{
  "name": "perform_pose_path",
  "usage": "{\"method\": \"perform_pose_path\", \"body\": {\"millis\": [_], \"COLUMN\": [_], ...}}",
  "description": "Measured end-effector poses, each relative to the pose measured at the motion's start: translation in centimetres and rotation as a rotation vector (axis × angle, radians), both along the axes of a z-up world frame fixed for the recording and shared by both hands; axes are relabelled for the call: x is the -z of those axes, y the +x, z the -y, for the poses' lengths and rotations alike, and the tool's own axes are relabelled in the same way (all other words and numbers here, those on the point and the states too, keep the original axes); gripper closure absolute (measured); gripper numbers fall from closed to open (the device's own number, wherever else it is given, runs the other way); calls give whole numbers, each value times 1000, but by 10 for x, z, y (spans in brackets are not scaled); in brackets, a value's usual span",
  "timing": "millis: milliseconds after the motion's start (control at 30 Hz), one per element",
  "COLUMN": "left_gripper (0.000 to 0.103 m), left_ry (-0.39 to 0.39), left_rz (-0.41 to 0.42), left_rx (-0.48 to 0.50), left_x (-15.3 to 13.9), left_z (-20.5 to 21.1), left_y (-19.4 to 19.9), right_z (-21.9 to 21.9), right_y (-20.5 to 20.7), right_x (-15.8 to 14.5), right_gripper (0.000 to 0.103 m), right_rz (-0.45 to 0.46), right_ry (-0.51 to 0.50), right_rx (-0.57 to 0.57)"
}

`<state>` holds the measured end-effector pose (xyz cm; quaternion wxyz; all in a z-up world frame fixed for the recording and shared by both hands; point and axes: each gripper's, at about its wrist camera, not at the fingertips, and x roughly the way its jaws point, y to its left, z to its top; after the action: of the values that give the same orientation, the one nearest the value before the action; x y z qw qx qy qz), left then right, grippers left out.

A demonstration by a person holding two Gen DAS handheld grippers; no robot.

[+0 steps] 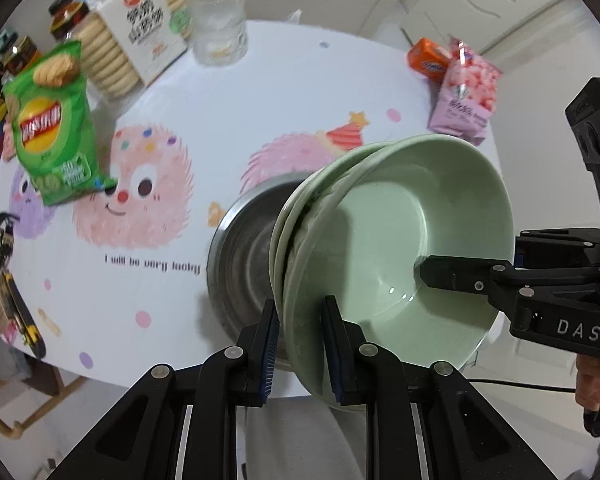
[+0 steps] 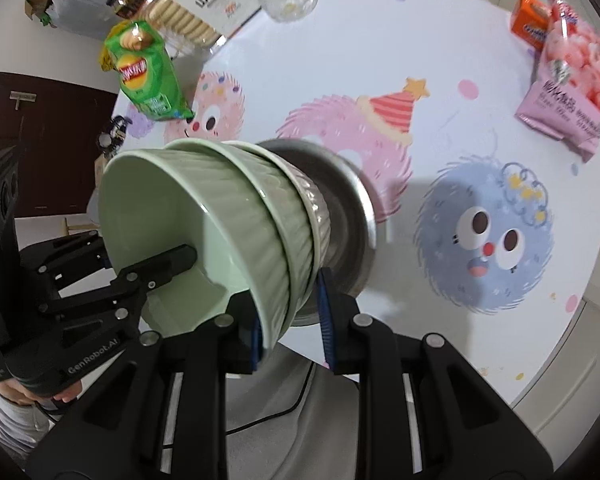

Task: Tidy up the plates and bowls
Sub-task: 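Lower the bowl stack into the steel bowl with both tools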

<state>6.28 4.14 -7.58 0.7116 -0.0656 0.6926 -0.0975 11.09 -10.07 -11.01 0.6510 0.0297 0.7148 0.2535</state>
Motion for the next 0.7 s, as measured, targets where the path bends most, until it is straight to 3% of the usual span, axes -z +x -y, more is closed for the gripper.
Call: {"method": "perform_pose_path", "body": {"millis": [100, 167, 233, 333, 700], "left_gripper": [87, 88, 89, 89, 87], "left_ry": [18, 50, -2, 29, 44], "left_rz": [-6, -9, -37, -40, -13], "left_rx": [-8, -13, -47, -46, -8], "left_x": [14, 23, 35, 51, 49], "left_z": [-4, -9, -17, -12, -2], "left_y": [-4, -5, -3, -3, 4], "right_z": [-7, -8, -8, -13, 0], "right_y": [-2, -4, -5, -7, -2], "right_x": [13, 19, 24, 38, 42], "right_gripper": [77, 84, 83, 84, 84], "right_rz": [-23, -48, -58, -65, -91], "right_ry": [-21, 3, 2, -47, -39], "right_rx": [-16, -20, -17, -33, 31]}}
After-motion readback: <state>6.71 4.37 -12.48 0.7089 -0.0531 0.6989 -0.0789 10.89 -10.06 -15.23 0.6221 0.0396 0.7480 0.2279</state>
